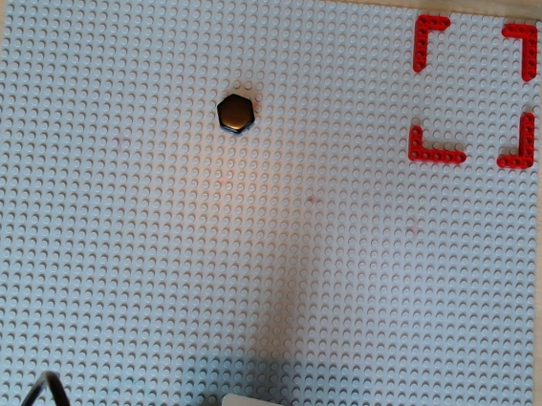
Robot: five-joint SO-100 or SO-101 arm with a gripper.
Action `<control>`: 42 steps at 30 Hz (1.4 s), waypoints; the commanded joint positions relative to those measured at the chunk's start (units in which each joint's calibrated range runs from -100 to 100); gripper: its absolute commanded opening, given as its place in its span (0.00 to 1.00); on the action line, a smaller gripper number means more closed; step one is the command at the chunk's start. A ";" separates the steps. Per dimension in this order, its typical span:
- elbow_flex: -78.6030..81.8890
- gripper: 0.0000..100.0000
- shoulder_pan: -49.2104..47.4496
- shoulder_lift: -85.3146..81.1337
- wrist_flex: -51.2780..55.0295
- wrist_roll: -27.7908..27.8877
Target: Grab the Lego and store it in red box
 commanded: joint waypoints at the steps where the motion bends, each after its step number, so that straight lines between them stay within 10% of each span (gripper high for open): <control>1: -0.46 0.02 0.84 -0.51 0.24 0.14; 16: 3.27 0.02 0.84 1.27 -2.48 0.30; 42: -11.01 0.02 -15.17 52.46 -5.81 3.32</control>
